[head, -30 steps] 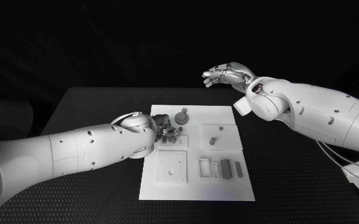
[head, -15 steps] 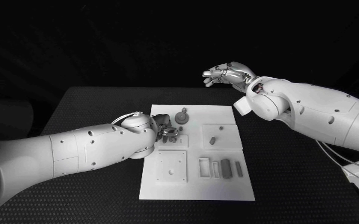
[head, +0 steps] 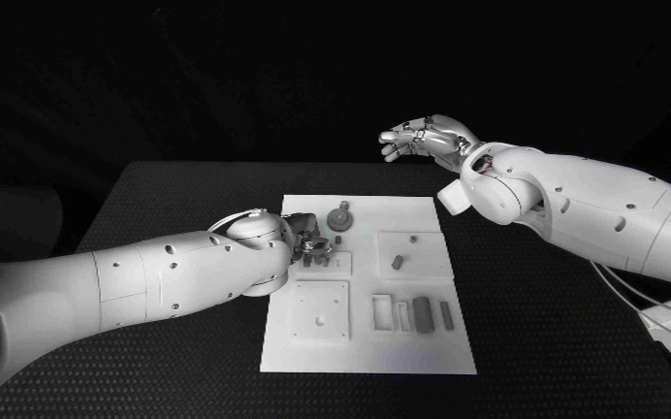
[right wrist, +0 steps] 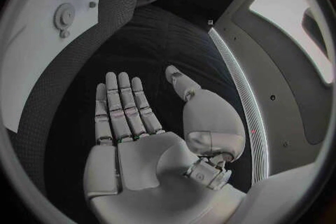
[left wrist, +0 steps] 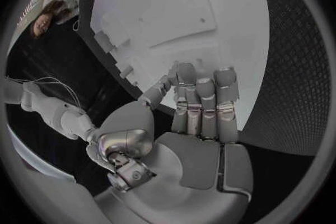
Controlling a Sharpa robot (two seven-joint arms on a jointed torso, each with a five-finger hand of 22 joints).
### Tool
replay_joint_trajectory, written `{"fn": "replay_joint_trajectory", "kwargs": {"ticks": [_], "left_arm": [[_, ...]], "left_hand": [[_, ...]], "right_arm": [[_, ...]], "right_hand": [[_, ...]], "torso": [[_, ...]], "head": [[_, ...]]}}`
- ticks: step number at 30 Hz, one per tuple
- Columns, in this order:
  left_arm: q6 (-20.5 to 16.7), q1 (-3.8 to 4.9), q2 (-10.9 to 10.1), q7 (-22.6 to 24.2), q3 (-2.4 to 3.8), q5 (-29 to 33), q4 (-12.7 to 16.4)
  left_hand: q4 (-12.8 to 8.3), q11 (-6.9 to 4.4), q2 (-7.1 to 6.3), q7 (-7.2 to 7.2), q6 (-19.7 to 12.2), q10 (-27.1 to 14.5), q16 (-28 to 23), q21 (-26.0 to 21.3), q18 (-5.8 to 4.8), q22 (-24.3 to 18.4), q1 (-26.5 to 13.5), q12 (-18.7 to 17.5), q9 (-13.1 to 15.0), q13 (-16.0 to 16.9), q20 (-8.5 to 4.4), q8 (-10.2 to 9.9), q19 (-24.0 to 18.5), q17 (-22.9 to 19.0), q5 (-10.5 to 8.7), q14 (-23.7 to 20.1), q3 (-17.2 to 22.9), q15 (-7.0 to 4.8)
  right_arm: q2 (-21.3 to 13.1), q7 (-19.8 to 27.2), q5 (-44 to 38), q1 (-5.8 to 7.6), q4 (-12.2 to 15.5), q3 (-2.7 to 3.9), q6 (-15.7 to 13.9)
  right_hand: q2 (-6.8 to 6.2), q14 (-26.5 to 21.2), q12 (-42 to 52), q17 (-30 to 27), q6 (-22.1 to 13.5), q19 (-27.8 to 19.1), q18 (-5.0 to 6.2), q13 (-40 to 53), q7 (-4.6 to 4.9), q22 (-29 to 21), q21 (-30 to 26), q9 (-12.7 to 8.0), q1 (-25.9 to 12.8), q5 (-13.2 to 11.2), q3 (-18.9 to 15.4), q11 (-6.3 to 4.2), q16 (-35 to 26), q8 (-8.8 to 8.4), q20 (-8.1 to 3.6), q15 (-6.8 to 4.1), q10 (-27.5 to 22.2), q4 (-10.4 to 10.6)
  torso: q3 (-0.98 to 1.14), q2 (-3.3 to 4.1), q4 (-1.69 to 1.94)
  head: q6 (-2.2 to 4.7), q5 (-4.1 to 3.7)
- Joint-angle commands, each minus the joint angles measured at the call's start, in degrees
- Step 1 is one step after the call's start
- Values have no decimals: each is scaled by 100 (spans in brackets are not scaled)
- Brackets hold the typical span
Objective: Assemble the parts on the task board
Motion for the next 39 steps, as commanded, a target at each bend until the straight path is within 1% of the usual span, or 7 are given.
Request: {"fn": "replay_joint_trajectory", "kwargs": {"ticks": [1,11,18,22,24,27,39], "left_arm": [[127,-1,4,23,2,-7,15],[100,-9,13,74,-2,3,13],[108,-17,17,84,-3,48,6],[89,-18,18,81,-3,53,5],[83,-18,17,79,-3,55,3],[85,-19,18,78,-4,55,1],[124,-20,13,71,-4,57,2]], "left_hand": [[203,6,-18,40,33,-34,42,-34,189,100,87,-17,-9,-7,-66,-24,-61,-12,-5,-20,514,-73],[225,6,-161,39,52,-25,57,-41,192,92,99,-13,-21,-18,-64,-42,-42,-43,6,-14,463,-73],[299,8,-301,43,56,-24,69,-61,194,78,59,-17,-32,-33,-61,-64,-19,-78,-31,-9,380,-71],[316,8,-339,45,53,-24,72,-67,196,75,62,-18,-35,-37,-62,-71,-13,-87,-31,-8,369,-72],[342,10,-386,47,49,-24,74,-72,196,73,52,-18,-37,-40,-61,-78,-8,-96,-33,-8,352,-71],[394,11,-468,51,43,-21,80,-80,198,70,35,-16,-40,-43,-61,-88,2,-109,-37,-6,322,-71],[453,9,-557,51,41,-15,98,-87,203,70,43,-6,-39,-44,-64,-98,17,-126,-38,-1,298,-74]], "right_arm": [[4,54,19,-6,-2,2,89],[8,54,20,-9,-4,1,103],[11,53,20,-15,-7,1,107],[13,46,23,-19,-14,1,128],[13,46,24,-19,-12,1,124],[13,47,25,-20,-11,1,128],[16,43,32,-31,-19,1,143]], "right_hand": [[13,44,-33,9,-50,2,-68,-12,116,9,-22,-10,11,-12,1,-2,-33,22,19,7,46,27],[14,41,-40,18,-57,-1,-69,-28,119,15,-34,-22,19,-11,-1,1,-51,23,19,10,44,33],[9,38,-42,22,-58,-4,-70,-35,120,18,-41,-27,21,-12,-4,1,-61,25,20,12,46,35],[9,37,-44,26,-61,-5,-70,-40,124,20,-45,-32,20,-12,-6,2,-67,25,21,13,46,40],[9,37,-44,29,-62,-6,-71,-44,130,22,-48,-36,16,-12,-9,2,-72,26,21,14,48,46],[7,35,-46,32,-63,-7,-72,-48,135,24,-52,-40,14,-12,-12,3,-78,27,22,16,49,51],[1,33,-48,42,-66,-10,-73,-61,145,30,-64,-51,9,-12,-20,3,-93,30,23,18,53,64]], "torso": [[0,2,-2],[-1,1,-1],[-2,0,0],[-1,0,1],[-1,0,1],[0,1,2],[1,-1,0]], "head": [[-16,3],[-42,-11],[-43,-11],[-53,-3],[-53,19],[-55,13],[-72,6]]}}
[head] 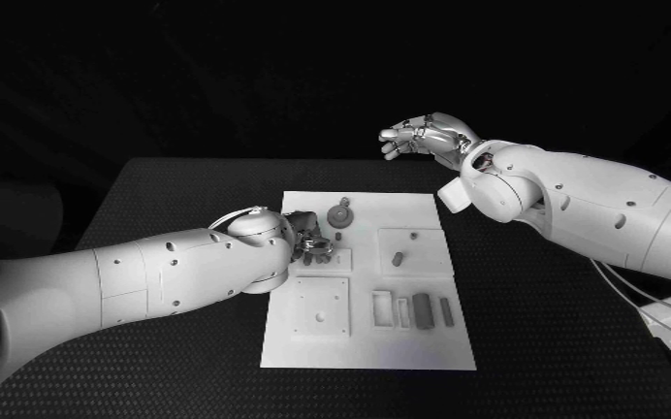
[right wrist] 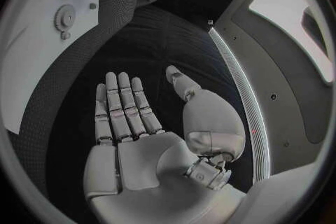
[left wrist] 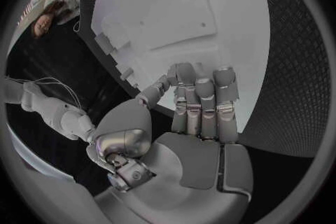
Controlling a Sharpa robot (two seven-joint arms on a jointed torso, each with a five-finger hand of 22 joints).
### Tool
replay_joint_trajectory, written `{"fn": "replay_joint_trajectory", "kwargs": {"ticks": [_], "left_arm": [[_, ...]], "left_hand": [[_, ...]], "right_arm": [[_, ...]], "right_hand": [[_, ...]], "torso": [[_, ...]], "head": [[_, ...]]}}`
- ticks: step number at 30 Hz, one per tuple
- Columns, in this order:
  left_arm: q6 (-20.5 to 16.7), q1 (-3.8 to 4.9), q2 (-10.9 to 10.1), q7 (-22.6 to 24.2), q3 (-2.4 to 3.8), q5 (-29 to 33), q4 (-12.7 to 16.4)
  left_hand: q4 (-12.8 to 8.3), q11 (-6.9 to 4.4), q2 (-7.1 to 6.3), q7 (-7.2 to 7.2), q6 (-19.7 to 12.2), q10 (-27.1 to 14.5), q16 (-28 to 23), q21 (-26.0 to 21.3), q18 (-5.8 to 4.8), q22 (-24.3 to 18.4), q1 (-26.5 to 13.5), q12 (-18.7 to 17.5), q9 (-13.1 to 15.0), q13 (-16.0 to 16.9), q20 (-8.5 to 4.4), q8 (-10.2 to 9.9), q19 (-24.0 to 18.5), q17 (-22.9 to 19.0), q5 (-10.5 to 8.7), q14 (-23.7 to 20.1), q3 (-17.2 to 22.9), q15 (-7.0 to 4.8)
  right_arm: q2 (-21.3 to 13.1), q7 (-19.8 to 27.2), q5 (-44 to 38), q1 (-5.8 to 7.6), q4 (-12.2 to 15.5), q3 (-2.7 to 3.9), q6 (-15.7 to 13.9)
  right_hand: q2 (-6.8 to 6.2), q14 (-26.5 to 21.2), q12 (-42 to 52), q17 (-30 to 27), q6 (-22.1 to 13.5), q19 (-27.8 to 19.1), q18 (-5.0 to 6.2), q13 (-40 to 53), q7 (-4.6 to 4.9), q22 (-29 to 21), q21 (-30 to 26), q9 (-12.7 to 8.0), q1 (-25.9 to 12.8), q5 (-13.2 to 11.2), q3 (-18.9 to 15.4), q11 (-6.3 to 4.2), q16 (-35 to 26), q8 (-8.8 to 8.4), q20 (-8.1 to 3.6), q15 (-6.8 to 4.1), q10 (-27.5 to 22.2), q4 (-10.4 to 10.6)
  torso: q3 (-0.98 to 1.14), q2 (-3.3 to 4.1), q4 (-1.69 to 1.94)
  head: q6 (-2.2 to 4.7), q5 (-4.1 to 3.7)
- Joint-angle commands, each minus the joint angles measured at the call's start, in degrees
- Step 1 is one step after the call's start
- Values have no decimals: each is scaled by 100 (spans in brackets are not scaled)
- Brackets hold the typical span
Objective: Assemble the parts on the task board
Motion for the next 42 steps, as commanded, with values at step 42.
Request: {"fn": "replay_joint_trajectory", "kwargs": {"ticks": [42], "left_arm": [[34,-1,-27,-45,1,4,35]], "left_hand": [[307,-14,-441,31,59,15,114,-35,222,91,-34,52,14,1,-71,-27,71,-61,27,12,-116,-67]], "right_arm": [[2,43,22,-20,1,2,116]], "right_hand": [[-14,25,-35,36,-61,-22,-77,-41,172,25,-52,-40,14,-12,-7,5,-68,36,24,24,55,58]], "torso": [[0,-1,0]], "head": [[-32,7]]}}
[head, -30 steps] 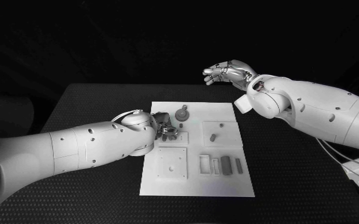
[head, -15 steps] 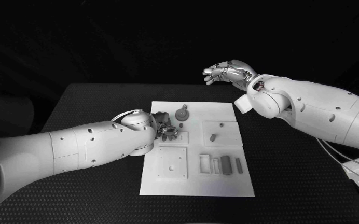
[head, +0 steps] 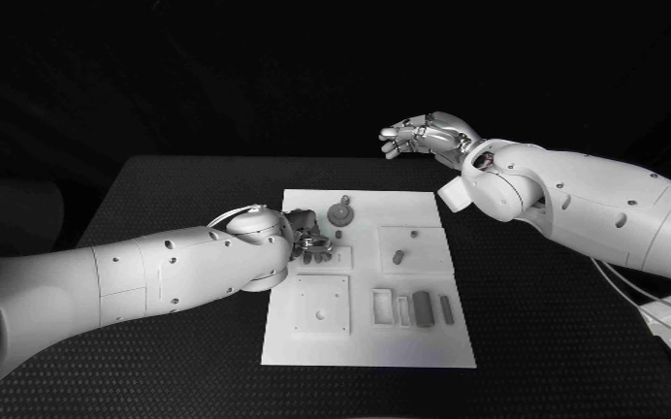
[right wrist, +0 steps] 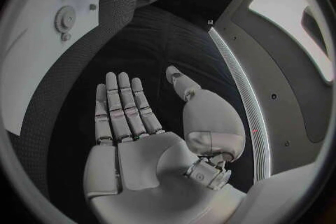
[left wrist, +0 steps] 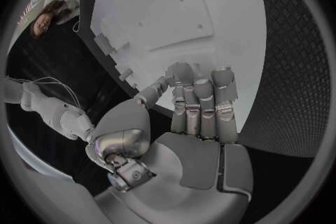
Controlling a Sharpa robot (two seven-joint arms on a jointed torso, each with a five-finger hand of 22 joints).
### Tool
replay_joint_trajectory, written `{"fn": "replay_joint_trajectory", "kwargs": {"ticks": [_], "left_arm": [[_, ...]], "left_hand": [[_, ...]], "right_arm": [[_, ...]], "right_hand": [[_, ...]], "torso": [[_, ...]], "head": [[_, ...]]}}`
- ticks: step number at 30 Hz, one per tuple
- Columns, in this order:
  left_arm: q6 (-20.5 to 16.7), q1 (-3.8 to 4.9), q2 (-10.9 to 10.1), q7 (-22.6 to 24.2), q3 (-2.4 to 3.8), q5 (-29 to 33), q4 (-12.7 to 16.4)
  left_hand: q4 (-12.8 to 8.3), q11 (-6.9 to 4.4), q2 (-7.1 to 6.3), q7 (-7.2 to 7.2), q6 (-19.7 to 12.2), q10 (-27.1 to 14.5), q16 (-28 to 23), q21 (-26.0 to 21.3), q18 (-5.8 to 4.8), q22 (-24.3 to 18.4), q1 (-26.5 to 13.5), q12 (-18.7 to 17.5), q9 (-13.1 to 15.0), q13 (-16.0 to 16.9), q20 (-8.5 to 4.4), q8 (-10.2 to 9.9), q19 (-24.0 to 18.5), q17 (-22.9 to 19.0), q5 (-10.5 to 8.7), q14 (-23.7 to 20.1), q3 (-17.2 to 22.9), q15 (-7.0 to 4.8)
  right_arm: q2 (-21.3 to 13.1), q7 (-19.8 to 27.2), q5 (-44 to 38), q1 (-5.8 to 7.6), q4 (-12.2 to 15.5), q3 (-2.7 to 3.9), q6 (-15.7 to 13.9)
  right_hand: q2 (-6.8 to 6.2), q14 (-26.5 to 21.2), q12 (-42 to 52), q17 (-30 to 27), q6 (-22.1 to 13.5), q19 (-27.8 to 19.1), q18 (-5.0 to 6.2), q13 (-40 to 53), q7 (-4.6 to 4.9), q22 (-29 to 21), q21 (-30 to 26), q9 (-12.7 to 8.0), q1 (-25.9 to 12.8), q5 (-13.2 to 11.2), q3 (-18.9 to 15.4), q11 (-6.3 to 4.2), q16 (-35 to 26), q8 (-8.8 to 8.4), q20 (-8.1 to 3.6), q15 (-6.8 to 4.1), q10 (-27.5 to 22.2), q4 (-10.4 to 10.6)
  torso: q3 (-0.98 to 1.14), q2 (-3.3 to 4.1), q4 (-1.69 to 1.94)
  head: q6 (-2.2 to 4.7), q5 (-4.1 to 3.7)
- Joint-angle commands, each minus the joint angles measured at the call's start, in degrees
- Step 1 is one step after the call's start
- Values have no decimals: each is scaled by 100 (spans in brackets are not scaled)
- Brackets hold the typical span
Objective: Assemble the parts on the task board
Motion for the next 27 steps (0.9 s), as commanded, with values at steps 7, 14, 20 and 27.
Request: {"fn": "replay_joint_trajectory", "kwargs": {"ticks": [7,14,20,27], "left_arm": [[53,1,7,-12,2,-16,15],[46,1,6,-37,1,-68,8],[59,1,-2,-38,1,-70,15],[58,1,-9,-32,1,-70,17]], "left_hand": [[28,-13,-71,-9,-5,13,34,-7,220,92,29,32,9,1,-45,-25,43,-12,25,10,5,-25],[-10,-19,-55,-14,-2,15,45,-2,227,96,120,41,15,1,-52,-25,53,-24,32,14,35,-32],[-41,-20,-14,-15,3,17,51,-1,225,98,182,46,17,0,-52,-26,57,-35,43,17,52,-35],[-36,-19,-27,-14,5,18,54,-1,221,98,173,47,17,-1,-49,-26,58,-39,42,18,38,-34]], "right_arm": [[5,43,16,-5,11,2,94],[2,43,17,-5,13,2,94],[1,44,17,-5,16,2,94],[4,43,17,-5,13,2,97]], "right_hand": [[-16,24,-36,12,-45,-24,-78,-10,155,11,-35,-10,15,-12,-4,5,-29,37,25,26,55,24],[-17,23,-37,17,-48,-26,-79,-16,156,14,-40,-15,17,-12,-6,6,-35,37,25,27,55,27],[-16,23,-37,21,-49,-26,-79,-19,156,16,-44,-19,17,-11,-6,6,-39,39,25,27,56,30],[-16,23,-38,25,-50,-27,-79,-24,157,19,-48,-23,20,-11,-7,6,-44,40,25,28,57,33]], "torso": [[2,0,-1],[2,2,-1],[1,0,1],[0,0,0]], "head": [[-5,2],[-11,8],[-12,10],[-14,5]]}}
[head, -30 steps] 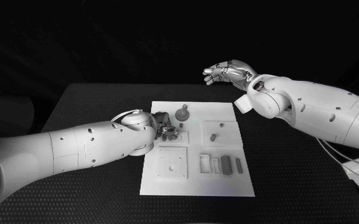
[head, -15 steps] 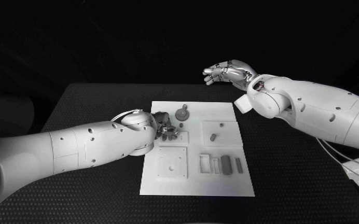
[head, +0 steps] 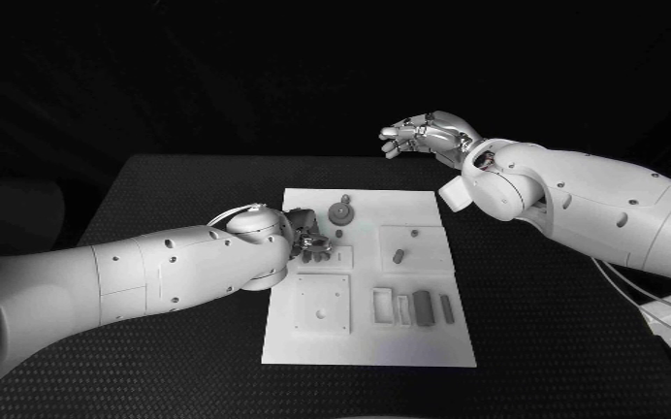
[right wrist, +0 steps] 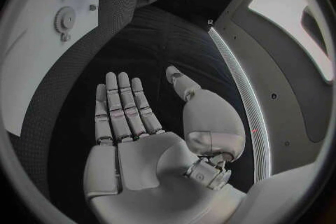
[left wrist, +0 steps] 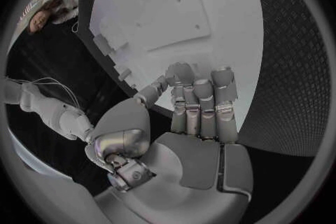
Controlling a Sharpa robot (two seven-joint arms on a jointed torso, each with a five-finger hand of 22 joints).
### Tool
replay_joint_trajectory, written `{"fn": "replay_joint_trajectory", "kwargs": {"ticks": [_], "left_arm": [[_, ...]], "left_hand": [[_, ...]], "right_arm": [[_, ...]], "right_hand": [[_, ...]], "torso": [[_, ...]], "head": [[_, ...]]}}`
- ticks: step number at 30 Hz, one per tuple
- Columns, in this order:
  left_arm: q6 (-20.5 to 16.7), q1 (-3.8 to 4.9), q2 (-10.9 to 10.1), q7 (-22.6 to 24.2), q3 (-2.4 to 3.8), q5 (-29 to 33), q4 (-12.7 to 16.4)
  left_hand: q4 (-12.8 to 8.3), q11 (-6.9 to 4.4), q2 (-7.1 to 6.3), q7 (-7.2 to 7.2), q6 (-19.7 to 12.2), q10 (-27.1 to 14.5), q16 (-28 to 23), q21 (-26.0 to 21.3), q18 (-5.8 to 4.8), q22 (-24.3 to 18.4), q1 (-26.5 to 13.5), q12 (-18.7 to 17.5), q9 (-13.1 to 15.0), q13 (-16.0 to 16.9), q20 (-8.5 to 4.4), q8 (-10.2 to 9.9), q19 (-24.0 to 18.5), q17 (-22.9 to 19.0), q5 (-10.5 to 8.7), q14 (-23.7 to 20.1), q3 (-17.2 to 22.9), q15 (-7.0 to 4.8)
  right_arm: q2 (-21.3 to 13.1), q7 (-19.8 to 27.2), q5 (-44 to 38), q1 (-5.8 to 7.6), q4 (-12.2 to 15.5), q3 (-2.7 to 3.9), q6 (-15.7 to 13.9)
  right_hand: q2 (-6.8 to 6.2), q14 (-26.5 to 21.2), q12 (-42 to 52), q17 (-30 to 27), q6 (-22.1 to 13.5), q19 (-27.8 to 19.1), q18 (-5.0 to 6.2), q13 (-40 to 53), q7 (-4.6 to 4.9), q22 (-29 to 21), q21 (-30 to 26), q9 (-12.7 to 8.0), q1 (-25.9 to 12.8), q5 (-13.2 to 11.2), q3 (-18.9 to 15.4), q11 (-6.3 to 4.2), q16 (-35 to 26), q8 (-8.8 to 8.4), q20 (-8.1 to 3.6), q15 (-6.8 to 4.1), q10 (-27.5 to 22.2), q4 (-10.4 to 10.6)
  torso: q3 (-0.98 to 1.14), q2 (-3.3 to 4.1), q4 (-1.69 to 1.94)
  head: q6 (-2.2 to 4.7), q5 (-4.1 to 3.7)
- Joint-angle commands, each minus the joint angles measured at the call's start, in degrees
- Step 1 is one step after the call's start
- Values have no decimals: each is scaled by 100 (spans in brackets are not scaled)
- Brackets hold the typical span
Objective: Assemble the parts on the task board
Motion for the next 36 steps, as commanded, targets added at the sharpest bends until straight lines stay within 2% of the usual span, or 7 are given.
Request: {"fn": "replay_joint_trajectory", "kwargs": {"ticks": [1,13,22,23,24,36], "left_arm": [[54,1,4,6,2,-38,17],[22,1,10,-13,2,-38,11],[61,1,11,-9,2,-38,10],[63,1,12,-8,2,-38,9],[68,1,12,-7,2,-38,9],[72,1,17,4,2,-38,5]], "left_hand": [[2,-19,-18,-9,10,17,28,-2,219,99,23,25,7,-2,-18,-27,26,-10,20,18,-2,-37],[87,-18,-76,-9,13,18,35,-10,214,95,-43,27,5,-10,-18,-35,31,-31,14,19,-46,-36],[208,-17,-294,-6,8,19,52,-17,216,95,-143,33,12,-16,-22,-43,40,-54,2,16,-129,-36],[-25,-27,-140,-4,-11,-1,69,-14,226,112,-174,38,28,-12,-31,-45,5,-61,74,-4,-421,-32],[-65,-16,-51,-5,-11,-1,77,-13,217,111,-271,43,34,-12,-21,-45,2,-68,214,-10,-590,-32],[-85,-20,-86,-8,-10,-1,82,-22,221,103,-317,45,32,-17,-25,-54,1,-83,221,-13,-692,-39]], "right_arm": [[6,45,7,-3,6,2,89],[2,47,9,-3,9,2,82],[0,47,11,-3,10,1,82],[-1,48,11,-3,11,1,82],[-2,48,11,-3,11,1,83],[-4,47,11,-4,12,1,85]], "right_hand": [[-16,23,-38,9,-29,-27,-80,-7,178,9,-27,-8,20,-11,-8,-14,-24,34,25,28,37,33],[-20,22,-39,16,-31,-28,-80,-14,178,13,-34,-14,20,-12,-12,-14,-32,37,26,29,37,38],[-25,20,-41,22,-34,-30,-82,-21,179,17,-41,-21,18,-12,-17,-12,-41,39,27,30,36,44],[-26,19,-41,22,-34,-30,-82,-21,179,18,-41,-21,18,-12,-17,-12,-41,39,27,31,36,44],[-27,19,-41,23,-35,-30,-82,-22,179,18,-42,-22,17,-12,-18,-12,-42,39,27,31,36,45],[-29,18,-42,30,-37,-33,-83,-29,180,22,-50,-28,19,-12,-20,-12,-50,41,27,32,37,50]], "torso": [[-1,0,1],[0,-1,0],[0,-1,-2],[0,0,-1],[0,0,-1],[-2,1,0]], "head": [[2,-4],[10,2],[7,7],[8,7],[8,7],[-2,4]]}}
